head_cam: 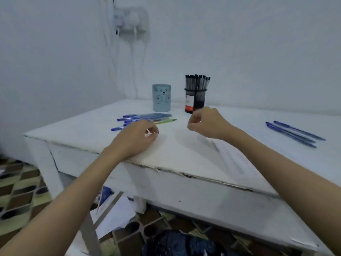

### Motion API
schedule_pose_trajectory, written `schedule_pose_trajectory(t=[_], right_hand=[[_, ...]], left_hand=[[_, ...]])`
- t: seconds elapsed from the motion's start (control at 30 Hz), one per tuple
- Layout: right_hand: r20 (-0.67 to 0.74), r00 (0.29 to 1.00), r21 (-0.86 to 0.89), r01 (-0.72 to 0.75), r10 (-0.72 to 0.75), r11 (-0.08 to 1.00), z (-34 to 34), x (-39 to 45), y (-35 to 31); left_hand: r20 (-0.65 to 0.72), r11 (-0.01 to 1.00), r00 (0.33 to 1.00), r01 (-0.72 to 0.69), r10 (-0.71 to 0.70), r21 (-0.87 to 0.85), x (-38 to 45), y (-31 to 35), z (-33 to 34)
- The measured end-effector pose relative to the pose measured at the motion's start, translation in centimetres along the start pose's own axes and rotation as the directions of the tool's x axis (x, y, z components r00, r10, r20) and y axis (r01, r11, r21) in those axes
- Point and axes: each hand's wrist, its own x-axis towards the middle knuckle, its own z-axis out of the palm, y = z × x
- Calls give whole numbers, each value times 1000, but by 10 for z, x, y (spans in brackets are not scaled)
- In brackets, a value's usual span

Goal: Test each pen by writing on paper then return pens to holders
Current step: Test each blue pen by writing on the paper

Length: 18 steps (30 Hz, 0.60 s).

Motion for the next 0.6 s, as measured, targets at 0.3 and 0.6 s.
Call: schedule_pose_trajectory(t=[0.3,0.6], right_hand=[[127,990,-280,89,-56,956,68,87,-22],[127,985,-389,160,-119,907,71,91,-25]], left_hand=[[-50,1000,999,-4,3,-20,14,-50,3],[-44,1000,999,-12,11,-24,15,-57,6]])
